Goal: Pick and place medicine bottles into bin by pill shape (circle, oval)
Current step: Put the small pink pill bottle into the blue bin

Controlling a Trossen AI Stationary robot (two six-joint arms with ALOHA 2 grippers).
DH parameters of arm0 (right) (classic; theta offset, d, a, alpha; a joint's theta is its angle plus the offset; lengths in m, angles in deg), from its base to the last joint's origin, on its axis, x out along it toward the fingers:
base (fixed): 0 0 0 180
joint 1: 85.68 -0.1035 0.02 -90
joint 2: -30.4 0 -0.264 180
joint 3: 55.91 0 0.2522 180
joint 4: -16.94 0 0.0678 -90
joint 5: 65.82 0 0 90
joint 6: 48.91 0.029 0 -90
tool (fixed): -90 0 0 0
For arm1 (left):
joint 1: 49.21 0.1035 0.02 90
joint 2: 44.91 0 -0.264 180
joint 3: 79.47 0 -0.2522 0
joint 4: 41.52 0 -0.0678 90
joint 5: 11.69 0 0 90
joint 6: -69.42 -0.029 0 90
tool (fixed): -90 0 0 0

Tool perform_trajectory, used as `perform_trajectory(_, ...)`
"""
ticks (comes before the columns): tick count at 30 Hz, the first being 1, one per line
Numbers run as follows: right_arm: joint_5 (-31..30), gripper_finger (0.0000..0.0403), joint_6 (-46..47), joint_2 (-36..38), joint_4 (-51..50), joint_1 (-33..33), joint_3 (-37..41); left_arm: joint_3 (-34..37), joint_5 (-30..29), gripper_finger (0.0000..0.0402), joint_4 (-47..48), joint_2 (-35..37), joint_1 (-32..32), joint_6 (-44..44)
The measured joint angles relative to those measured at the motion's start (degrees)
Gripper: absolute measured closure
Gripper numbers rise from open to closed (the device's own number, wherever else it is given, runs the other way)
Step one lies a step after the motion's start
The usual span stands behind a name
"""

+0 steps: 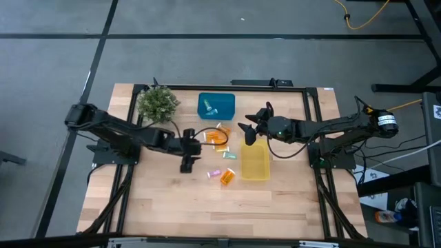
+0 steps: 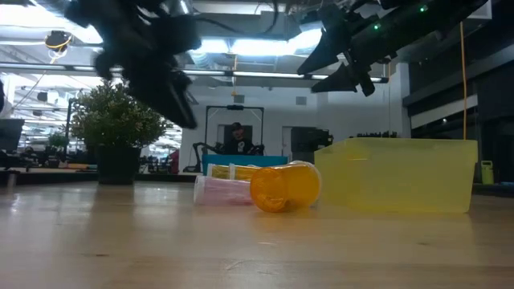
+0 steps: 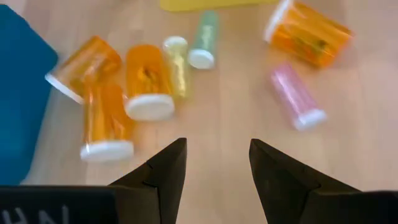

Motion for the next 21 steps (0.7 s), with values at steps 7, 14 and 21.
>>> perform_trajectory(7, 0.0, 0.0130, -0.2, 0.0, 0.0, 0.0, 0.0, 0.0, -8.4, 0.0233, 13.3, 7.9, -4.4, 3.5)
perform_trajectory(14, 0.0, 0.0130, -0.2, 0.0, 0.0, 0.0, 0.0, 3.5, -10.1, 0.0233, 15.5, 14.0, -5.6, 3.9)
perform_trajectory(21, -0.1, 0.0130, -0.2, 0.0, 0.0, 0.0, 0.0, 12.0, -10.3, 0.0233, 12.7, 21.1, -5.5, 9.4)
